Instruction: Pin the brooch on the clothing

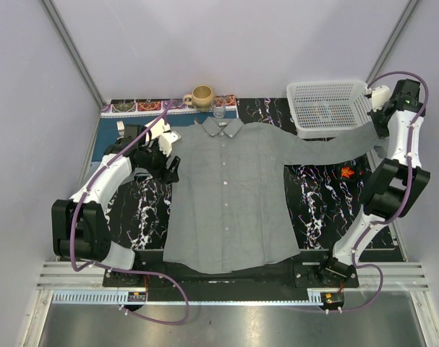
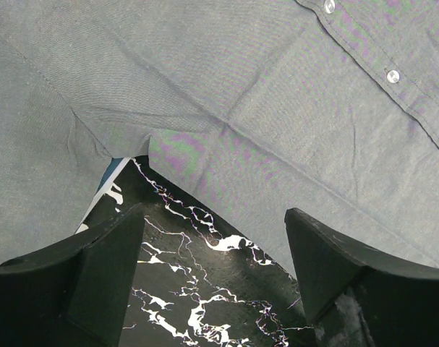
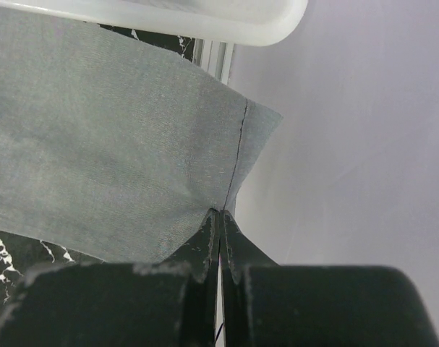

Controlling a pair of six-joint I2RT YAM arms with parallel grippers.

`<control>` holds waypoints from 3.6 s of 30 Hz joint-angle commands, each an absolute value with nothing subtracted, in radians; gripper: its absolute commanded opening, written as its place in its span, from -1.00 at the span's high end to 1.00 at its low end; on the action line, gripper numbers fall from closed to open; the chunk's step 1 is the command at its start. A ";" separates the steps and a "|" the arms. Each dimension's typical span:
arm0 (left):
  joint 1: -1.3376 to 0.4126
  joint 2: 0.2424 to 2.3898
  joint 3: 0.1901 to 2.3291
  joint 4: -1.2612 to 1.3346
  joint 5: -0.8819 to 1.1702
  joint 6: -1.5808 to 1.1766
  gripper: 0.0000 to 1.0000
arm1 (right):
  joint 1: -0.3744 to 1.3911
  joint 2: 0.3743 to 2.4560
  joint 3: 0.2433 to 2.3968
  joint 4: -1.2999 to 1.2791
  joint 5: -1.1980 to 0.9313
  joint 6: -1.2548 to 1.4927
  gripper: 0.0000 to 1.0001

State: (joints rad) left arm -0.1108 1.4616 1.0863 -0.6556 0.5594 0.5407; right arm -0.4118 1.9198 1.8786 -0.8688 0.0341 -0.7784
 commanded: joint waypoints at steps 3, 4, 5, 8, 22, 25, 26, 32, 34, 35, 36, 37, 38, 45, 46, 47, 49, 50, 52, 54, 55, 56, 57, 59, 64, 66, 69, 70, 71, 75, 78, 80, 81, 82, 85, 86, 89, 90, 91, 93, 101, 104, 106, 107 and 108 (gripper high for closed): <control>-0.112 1.459 1.103 -0.615 0.555 0.529 -0.65 | -0.416 1.979 1.885 -0.767 0.028 -0.799 1.00; -0.112 1.462 1.103 -0.614 0.554 0.531 -0.65 | -0.416 1.993 1.884 -0.749 0.029 -0.801 1.00; -0.112 1.460 1.104 -0.614 0.552 0.529 -0.65 | -0.416 2.000 1.884 -0.744 0.029 -0.804 1.00; -0.112 1.462 1.106 -0.614 0.549 0.531 -0.66 | -0.416 2.023 1.867 -0.720 0.035 -0.822 1.00; -0.112 1.486 1.115 -0.614 0.540 0.526 -0.68 | -0.416 2.060 1.703 -0.476 0.046 -0.805 1.00; -0.112 1.493 1.120 -0.614 0.535 0.525 -0.69 | -0.416 2.082 1.704 -0.439 0.060 -0.807 1.00; -0.112 1.494 1.121 -0.615 0.534 0.525 -0.69 | -0.417 2.086 1.701 -0.430 0.064 -0.825 1.00; -0.112 1.496 1.124 -0.614 0.531 0.523 -0.69 | -0.416 2.111 1.664 -0.440 0.115 -0.888 0.81; -0.112 1.491 1.126 -0.621 0.526 0.532 -0.69 | -0.419 2.100 1.652 -0.488 0.141 -0.900 0.34; -0.112 1.490 1.127 -0.626 0.523 0.535 -0.69 | -0.425 2.088 1.643 -0.495 0.143 -0.908 0.09; -0.112 1.488 1.124 -0.627 0.522 0.541 -0.69 | -0.439 2.056 1.635 -0.511 0.137 -0.907 -0.28; -0.112 1.486 1.123 -0.627 0.520 0.543 -0.70 | -0.448 2.040 1.637 -0.521 0.132 -0.904 -0.41; -0.112 1.486 1.121 -0.627 0.523 0.543 -0.70 | -0.456 2.027 1.644 -0.535 0.127 -0.902 -0.47; -0.112 1.497 1.124 -0.623 0.540 0.537 -0.72 | -0.500 1.974 1.768 -0.701 0.040 -0.877 -0.56; -0.112 1.502 1.127 -0.623 0.545 0.535 -0.72 | -0.502 1.977 1.782 -0.719 0.028 -0.858 -0.55; -0.112 1.505 1.140 -0.623 0.548 0.532 -0.69 | -0.502 1.985 1.799 -0.741 0.003 -0.844 -0.55; -0.112 1.520 1.157 -0.620 0.560 0.520 -0.66 | -0.503 1.987 1.854 -0.834 -0.069 -0.803 -0.54; -0.112 1.526 1.170 -0.603 0.571 0.511 -0.63 | -0.503 1.980 1.867 -0.856 -0.133 -0.789 -0.54; -0.117 1.540 1.186 -0.577 0.595 0.476 -0.60 | -0.503 1.974 1.910 -0.938 -0.214 -0.753 -0.54; -0.129 1.568 1.212 -0.529 0.600 0.434 -0.58 | -0.500 1.965 1.949 -1.000 -0.332 -0.723 -0.49; -0.143 1.578 1.221 -0.514 0.597 0.420 -0.57 | -0.499 1.962 1.959 -1.017 -0.375 -0.686 -0.44; -0.150 1.591 1.245 -0.485 0.595 0.390 -0.54 | -0.492 1.954 1.965 -1.040 -0.435 -0.669 -0.37; -0.156 1.617 1.259 -0.474 0.594 0.374 -0.51 | -0.473 1.951 1.970 -1.052 -0.460 -0.657 -0.35; -0.170 1.643 1.298 -0.443 0.592 0.322 -0.47 | -0.443 1.928 1.939 -1.040 -0.504 -0.624 -0.27; -0.193 1.686 1.299 -0.339 0.568 0.230 -0.43 | -0.296 1.873 1.830 -0.963 -0.505 -0.560 -0.04; -0.215 1.692 1.281 -0.305 0.548 0.189 -0.48 | -0.244 1.844 1.741 -0.875 -0.468 -0.531 0.05; -0.222 1.707 1.250 -0.224 0.540 0.062 -0.59 | -0.155 1.832 1.632 -0.729 -0.405 -0.493 0.14; -0.222 1.713 1.247 -0.200 0.537 0.029 -0.59 | -0.117 1.836 1.617 -0.701 -0.391 -0.482 0.23; -0.224 1.732 1.250 -0.192 0.535 0.002 -0.58 | -0.103 1.856 1.600 -0.655 -0.364 -0.465 0.28; -0.230 1.790 1.265 -0.163 0.491 -0.055 -0.39 | -0.028 1.936 1.609 -0.608 -0.325 -0.414 0.35; -0.230 1.838 1.298 -0.184 0.422 -0.078 -0.22 | 0.027 1.986 1.603 -0.557 -0.284 -0.396 0.39; -0.229 1.862 1.301 -0.184 0.390 -0.098 -0.15 | 0.057 2.026 1.612 -0.539 -0.255 -0.390 0.41; -0.229 1.868 1.304 -0.189 0.361 -0.101 -0.12 | 0.066 2.037 1.618 -0.538 -0.246 -0.393 0.41; -0.229 1.874 1.305 -0.189 0.351 -0.106 -0.10 | 0.072 2.060 1.624 -0.532 -0.232 -0.396 0.41; -0.224 1.893 1.307 -0.196 0.344 -0.113 -0.08 | 0.100 2.111 1.643 -0.526 -0.207 -0.403 0.43; -0.219 1.899 1.304 -0.195 0.345 -0.115 -0.07 | 0.109 2.123 1.647 -0.523 -0.198 -0.411 0.43; -0.209 1.898 1.302 -0.201 0.365 -0.115 -0.07 | 0.135 2.170 1.663 -0.509 -0.161 -0.417 0.46; -0.206 1.896 1.299 -0.201 0.376 -0.112 -0.07 | 0.141 2.181 1.669 -0.506 -0.150 -0.417 0.48; -0.204 1.885 1.296 -0.202 0.382 -0.109 -0.08 | 0.143 2.201 1.683 -0.496 -0.129 -0.414 0.48; -0.198 1.879 1.290 -0.198 0.397 -0.107 -0.08 | 0.144 2.226 1.704 -0.495 -0.112 -0.414 0.49; -0.190 1.864 1.302 -0.218 0.400 -0.100 -0.10 | 0.173 2.307 1.819 -0.512 -0.120 -0.437 0.47; -0.186 1.861 1.307 -0.227 0.394 -0.103 -0.10 | 0.208 2.316 1.827 -0.518 -0.132 -0.442 0.46; -0.183 1.853 1.310 -0.230 0.393 -0.098 -0.10 | 0.219 2.316 1.824 -0.522 -0.133 -0.443 0.46; -0.181 1.852 1.310 -0.235 0.391 -0.098 -0.10 | 0.225 2.315 1.822 -0.520 -0.136 -0.442 0.45; -0.181 1.844 1.312 -0.236 0.391 -0.094 -0.11 | 0.229 2.310 1.822 -0.523 -0.133 -0.443 0.45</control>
State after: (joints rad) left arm -0.1913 1.9011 1.2636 -0.2459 0.3885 -0.0875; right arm 0.1844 2.2887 1.8046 -0.5163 -0.1314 -0.4301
